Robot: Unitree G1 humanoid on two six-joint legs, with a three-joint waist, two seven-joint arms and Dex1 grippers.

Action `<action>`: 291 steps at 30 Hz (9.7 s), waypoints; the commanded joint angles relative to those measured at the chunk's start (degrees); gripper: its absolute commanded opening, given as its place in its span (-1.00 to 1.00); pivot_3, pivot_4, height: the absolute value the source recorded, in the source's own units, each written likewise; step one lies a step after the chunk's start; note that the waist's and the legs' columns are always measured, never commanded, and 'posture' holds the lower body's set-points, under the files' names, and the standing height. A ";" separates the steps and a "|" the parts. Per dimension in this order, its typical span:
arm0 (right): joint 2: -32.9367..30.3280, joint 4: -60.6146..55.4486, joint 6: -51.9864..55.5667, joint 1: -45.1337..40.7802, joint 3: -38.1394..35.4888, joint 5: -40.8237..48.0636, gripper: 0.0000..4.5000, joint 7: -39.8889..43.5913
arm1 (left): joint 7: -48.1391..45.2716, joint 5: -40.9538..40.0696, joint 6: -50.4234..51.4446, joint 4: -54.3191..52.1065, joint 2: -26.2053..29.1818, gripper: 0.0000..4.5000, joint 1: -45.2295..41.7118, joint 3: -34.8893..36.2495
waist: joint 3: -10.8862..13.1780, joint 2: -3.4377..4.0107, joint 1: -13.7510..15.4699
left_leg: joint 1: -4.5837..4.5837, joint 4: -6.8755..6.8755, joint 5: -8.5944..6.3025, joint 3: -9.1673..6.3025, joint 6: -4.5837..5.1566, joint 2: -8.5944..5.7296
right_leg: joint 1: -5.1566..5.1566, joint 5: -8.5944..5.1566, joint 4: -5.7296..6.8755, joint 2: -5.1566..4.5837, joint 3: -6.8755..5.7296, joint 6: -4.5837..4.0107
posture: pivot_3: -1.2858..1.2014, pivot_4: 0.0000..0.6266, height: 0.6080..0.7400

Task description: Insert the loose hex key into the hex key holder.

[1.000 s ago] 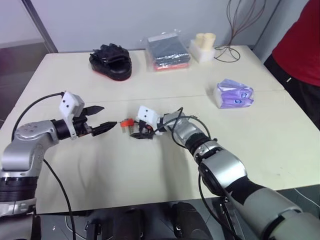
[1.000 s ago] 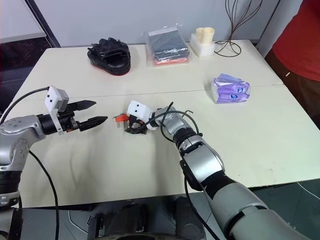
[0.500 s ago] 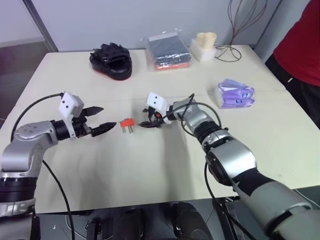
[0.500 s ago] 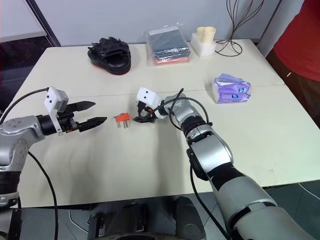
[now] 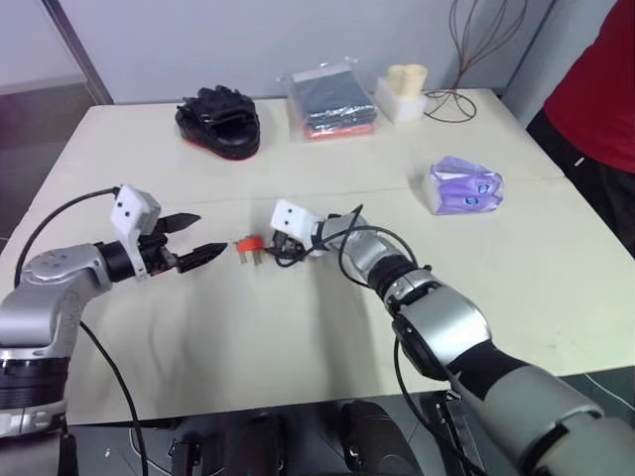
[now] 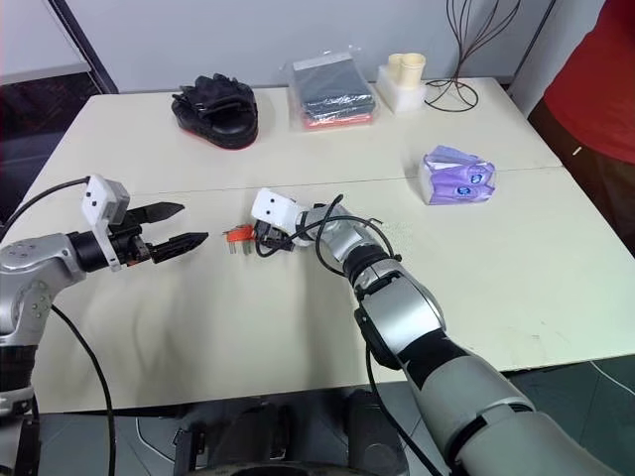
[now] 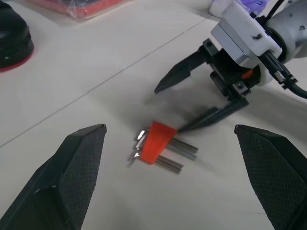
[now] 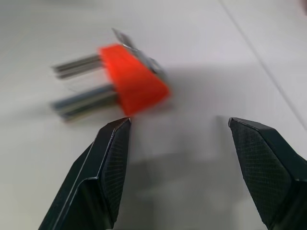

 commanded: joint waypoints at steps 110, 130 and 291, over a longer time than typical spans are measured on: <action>-33.08 -45.50 -28.57 8.16 8.58 -19.04 -0.53 -19.91 | -25.92 13.41 -17.31 63.69 -20.48 -0.18 -53.27 -9.12 | 0.06 -0.09 1.77 | -0.17 0.49 0.01 0.19 0.08 0.06 | 0.01 0.06 0.08 0.39 -0.02 -0.08 | 0.03 -0.52 1.00; -32.56 -45.26 -27.95 7.67 8.34 -18.81 -0.53 -20.69 | -25.26 16.35 -19.16 62.24 -20.58 0.44 -51.44 -9.36 | 0.06 -0.10 1.79 | -0.20 0.70 -0.06 0.18 0.19 0.09 | 0.05 0.06 0.16 0.44 0.00 -0.08 | 0.03 -0.52 1.00; -9.90 -42.23 66.06 16.37 -24.23 22.46 -0.98 -40.08 | -11.32 8.54 -18.72 27.67 -20.38 -1.00 -27.10 -9.99 | -1.82 -0.72 0.74 | 1.05 -0.27 -0.32 -0.10 0.56 0.24 | 1.55 0.17 -1.18 0.01 -0.11 -0.36 | 0.03 -0.52 1.00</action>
